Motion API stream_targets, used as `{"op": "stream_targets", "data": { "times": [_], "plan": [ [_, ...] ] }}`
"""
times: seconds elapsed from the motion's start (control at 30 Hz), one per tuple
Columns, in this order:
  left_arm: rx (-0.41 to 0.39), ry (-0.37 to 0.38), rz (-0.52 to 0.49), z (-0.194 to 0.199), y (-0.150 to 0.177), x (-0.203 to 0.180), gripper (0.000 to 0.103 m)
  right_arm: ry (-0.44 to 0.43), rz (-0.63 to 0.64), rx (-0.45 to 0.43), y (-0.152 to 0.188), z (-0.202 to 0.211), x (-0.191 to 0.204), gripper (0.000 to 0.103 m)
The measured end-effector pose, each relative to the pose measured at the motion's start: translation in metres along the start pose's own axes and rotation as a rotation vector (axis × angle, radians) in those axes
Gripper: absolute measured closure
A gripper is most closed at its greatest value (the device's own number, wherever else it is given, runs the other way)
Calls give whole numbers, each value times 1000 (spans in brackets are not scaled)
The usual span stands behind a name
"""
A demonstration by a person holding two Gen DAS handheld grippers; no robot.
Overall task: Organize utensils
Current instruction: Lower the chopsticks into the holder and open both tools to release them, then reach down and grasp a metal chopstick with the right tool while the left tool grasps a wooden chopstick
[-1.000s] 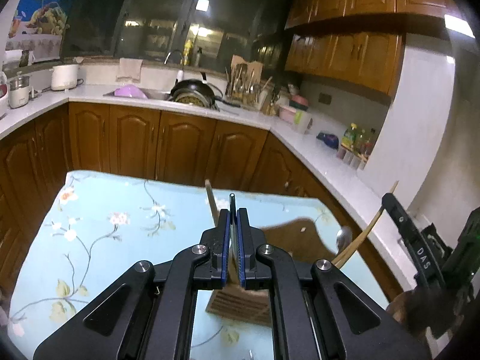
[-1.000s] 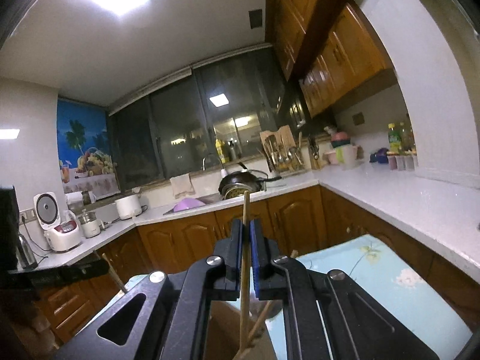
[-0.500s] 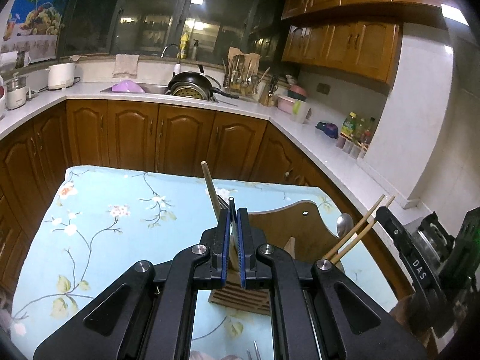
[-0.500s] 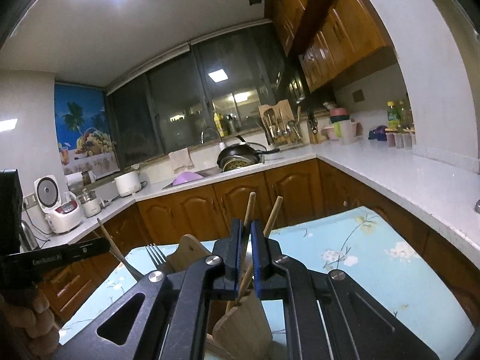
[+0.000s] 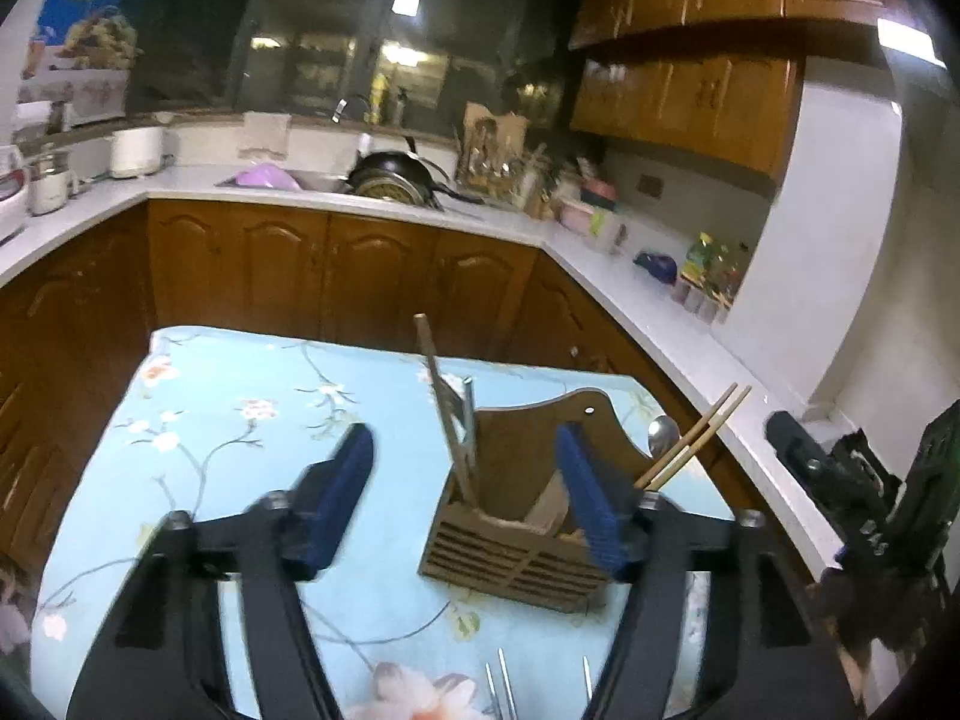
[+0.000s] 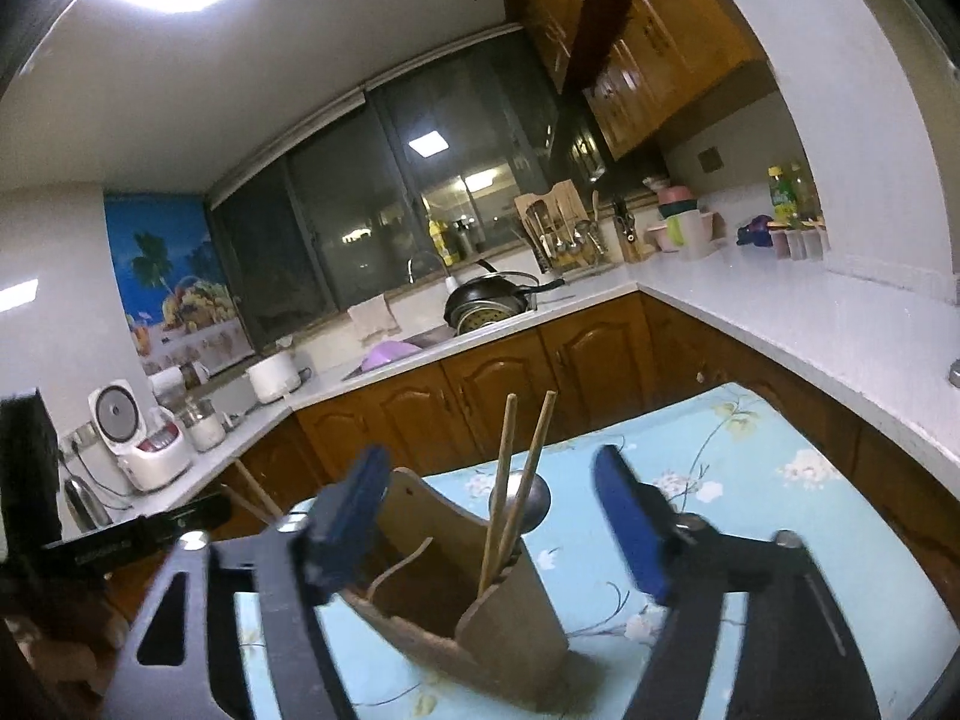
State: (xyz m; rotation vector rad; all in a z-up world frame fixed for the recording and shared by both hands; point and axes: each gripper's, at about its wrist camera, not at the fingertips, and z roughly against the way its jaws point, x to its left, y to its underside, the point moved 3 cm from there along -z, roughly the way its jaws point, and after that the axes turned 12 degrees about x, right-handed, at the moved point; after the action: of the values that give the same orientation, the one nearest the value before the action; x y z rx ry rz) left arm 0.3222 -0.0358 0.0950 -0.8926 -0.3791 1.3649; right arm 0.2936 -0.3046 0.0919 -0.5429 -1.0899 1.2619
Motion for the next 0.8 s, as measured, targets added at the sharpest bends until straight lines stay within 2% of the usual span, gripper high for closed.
{"op": "stream_targets", "data": {
  "times": [0.07,0.17,0.6,0.8],
  "plan": [
    [7,6,11,6,8,3,32,-12,-17,4,1,9,-1,9],
    [28,-2,37,15,27,9,30,-19,-30,14,7,24,-4,7],
    [158,-31,59,30,120,18,30,-14,-51,163,74,66,-19,5],
    [214,-29,71,34,152,21,30,3,-55,222,109,78,-24,5]
  ]
}}
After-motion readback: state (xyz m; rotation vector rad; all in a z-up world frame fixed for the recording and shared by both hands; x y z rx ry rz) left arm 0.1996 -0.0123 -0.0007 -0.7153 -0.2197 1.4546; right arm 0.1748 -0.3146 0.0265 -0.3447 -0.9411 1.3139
